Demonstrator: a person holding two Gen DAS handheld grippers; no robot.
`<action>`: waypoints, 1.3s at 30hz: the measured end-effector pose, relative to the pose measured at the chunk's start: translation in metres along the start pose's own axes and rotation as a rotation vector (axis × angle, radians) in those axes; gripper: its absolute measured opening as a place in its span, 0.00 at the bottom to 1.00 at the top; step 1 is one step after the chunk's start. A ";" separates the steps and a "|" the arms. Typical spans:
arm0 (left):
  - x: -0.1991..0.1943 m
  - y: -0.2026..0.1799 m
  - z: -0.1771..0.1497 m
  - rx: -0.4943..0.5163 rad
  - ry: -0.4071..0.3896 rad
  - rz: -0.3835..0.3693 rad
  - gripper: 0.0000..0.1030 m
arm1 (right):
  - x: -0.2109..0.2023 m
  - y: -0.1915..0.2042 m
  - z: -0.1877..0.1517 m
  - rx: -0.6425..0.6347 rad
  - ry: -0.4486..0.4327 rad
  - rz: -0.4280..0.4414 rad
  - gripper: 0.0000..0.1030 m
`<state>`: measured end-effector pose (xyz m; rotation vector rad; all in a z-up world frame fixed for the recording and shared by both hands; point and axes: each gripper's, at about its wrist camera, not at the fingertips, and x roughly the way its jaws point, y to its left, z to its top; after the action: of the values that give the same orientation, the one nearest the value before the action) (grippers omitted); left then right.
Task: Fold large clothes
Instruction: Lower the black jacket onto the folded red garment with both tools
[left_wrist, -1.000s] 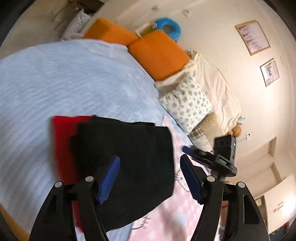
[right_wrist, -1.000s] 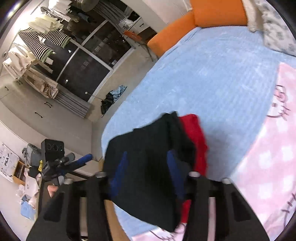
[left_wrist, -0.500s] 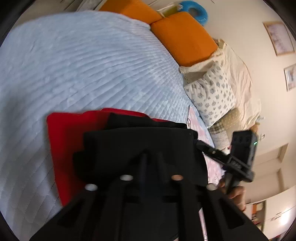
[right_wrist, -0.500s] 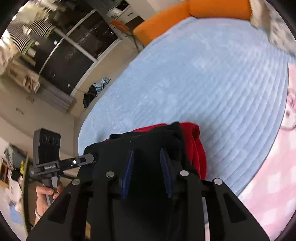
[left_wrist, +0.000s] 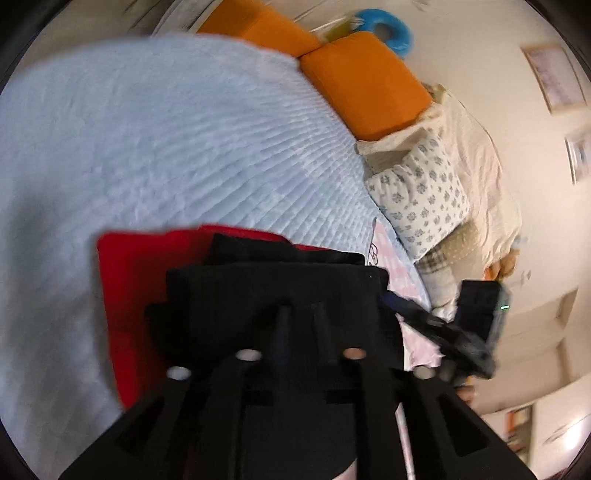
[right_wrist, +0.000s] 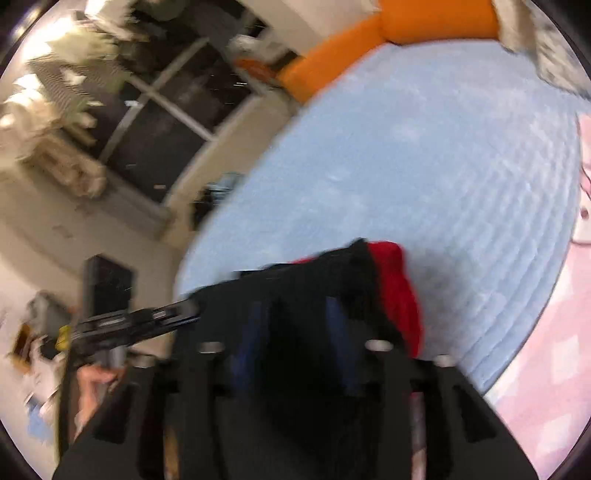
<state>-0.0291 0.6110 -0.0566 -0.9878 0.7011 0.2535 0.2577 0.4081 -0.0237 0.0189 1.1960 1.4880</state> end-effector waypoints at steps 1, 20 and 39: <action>-0.007 -0.009 -0.003 0.034 -0.012 0.001 0.40 | -0.016 0.010 -0.003 -0.029 -0.016 0.031 0.55; 0.029 0.005 -0.040 0.081 -0.002 0.075 0.08 | 0.008 -0.071 -0.083 0.181 0.098 0.150 0.00; 0.015 0.000 -0.010 0.021 -0.075 0.119 0.13 | 0.021 -0.034 -0.006 0.164 -0.010 -0.081 0.00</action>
<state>-0.0220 0.6011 -0.0703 -0.9132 0.6931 0.3851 0.2719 0.4134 -0.0610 0.0876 1.2934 1.3150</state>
